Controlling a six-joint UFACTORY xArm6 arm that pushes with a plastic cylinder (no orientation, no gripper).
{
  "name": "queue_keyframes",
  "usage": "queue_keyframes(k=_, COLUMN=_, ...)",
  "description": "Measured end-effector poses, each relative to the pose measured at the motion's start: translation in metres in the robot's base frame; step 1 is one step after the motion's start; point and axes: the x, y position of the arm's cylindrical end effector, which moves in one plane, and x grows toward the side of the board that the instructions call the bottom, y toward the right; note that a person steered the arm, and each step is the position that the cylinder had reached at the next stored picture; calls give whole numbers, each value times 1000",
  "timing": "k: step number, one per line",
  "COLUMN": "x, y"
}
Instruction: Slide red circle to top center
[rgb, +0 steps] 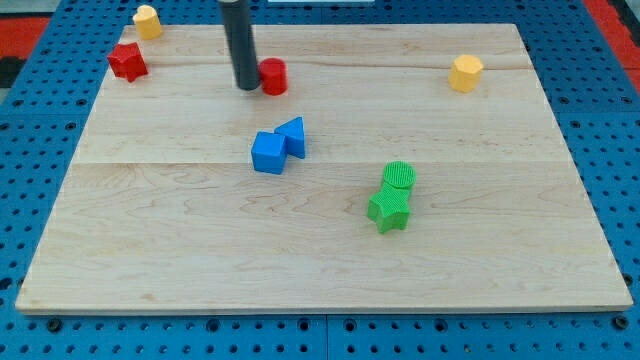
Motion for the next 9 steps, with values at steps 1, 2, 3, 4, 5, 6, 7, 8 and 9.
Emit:
queue_keyframes(k=1, x=-2, y=47)
queue_keyframes(k=2, x=-4, y=69)
queue_keyframes(k=3, x=2, y=76)
queue_keyframes(k=4, x=1, y=133)
queue_keyframes(k=5, x=-12, y=145)
queue_keyframes(k=6, x=-4, y=126)
queue_keyframes(k=7, x=-19, y=73)
queue_keyframes(k=8, x=-70, y=37)
queue_keyframes(k=9, x=-79, y=52)
